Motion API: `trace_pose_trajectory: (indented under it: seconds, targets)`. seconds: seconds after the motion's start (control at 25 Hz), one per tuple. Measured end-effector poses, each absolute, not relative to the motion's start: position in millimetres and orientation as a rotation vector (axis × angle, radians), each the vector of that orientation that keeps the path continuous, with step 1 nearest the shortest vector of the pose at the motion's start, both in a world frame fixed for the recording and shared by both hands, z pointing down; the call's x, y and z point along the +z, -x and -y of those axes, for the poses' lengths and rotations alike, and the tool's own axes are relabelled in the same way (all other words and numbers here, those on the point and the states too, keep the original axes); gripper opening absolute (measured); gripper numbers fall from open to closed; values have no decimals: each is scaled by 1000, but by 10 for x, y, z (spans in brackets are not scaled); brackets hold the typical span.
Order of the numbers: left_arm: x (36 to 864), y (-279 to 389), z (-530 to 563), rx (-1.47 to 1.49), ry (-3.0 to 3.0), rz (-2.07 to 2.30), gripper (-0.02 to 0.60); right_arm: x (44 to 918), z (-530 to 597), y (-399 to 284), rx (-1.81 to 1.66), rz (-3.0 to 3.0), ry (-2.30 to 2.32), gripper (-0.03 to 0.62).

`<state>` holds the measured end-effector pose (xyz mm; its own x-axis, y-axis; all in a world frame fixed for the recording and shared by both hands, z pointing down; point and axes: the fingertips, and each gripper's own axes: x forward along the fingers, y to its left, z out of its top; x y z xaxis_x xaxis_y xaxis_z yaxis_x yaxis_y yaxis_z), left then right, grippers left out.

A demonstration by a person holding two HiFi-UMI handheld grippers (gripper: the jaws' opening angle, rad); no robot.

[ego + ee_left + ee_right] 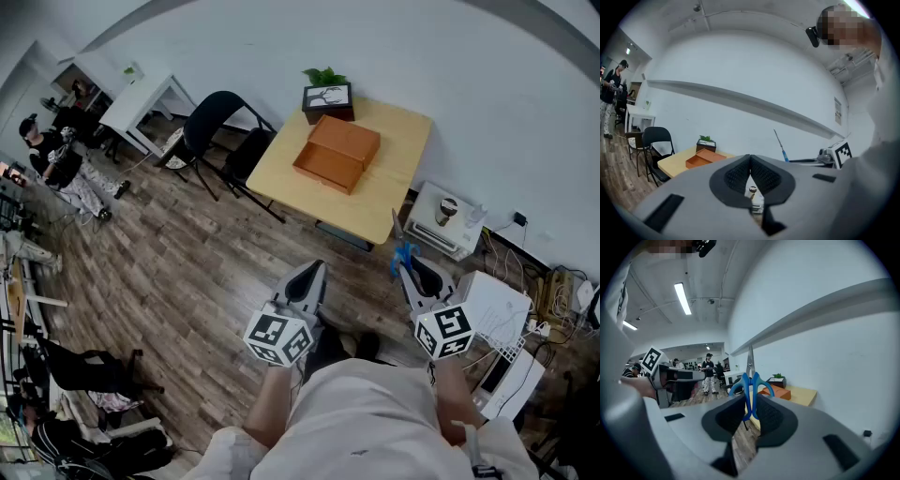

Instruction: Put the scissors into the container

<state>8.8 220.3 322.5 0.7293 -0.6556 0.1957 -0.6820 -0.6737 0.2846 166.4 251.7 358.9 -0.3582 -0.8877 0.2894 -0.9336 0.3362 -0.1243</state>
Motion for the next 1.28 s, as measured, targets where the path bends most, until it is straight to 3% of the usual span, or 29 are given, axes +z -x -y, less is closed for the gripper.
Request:
trace_pose_trajectory:
  seconds: [0.76, 1.28]
  targets:
    - [3274, -157, -2464, 173, -2579, 1080, 6, 3616, -2693, -1624, 471, 2492, -1642, 75]
    - [3401, 38, -1847, 168, -2577, 1074, 6, 3680, -2117, -1391, 476, 2459, -1608, 75]
